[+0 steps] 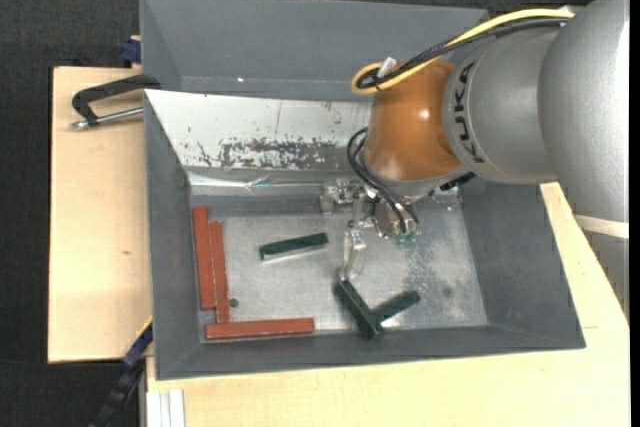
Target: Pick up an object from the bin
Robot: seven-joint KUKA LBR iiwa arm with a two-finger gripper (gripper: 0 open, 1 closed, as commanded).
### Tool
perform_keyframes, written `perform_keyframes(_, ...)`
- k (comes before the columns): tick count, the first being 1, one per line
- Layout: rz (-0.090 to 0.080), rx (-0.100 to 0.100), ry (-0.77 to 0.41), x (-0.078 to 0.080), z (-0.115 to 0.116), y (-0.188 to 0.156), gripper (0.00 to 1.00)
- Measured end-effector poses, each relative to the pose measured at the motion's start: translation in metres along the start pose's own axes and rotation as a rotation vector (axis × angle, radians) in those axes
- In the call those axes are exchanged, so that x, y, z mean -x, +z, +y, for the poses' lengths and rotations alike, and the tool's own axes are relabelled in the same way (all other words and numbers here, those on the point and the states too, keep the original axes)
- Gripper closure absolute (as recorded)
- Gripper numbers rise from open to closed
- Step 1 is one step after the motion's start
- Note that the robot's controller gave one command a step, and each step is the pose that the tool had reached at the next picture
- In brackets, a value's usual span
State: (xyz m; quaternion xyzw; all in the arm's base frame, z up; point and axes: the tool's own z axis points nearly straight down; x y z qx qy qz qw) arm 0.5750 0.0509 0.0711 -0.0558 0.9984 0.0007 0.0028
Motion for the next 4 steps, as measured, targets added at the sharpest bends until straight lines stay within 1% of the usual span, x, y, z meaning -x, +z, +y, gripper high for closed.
perform_keyframes(1, 0.000, 0.000, 0.000, 0.000, 0.000, 0.000, 0.00)
perform_keyframes(2, 0.005, 0.000, 0.095, -0.021, 0.063, 0.000, 1.00)
perform_keyframes(3, 0.005, 0.000, 0.095, -0.022, 0.062, 0.000, 1.00)
perform_keyframes(4, 0.000, 0.000, 0.104, -0.013, 0.057, -0.135, 1.00)
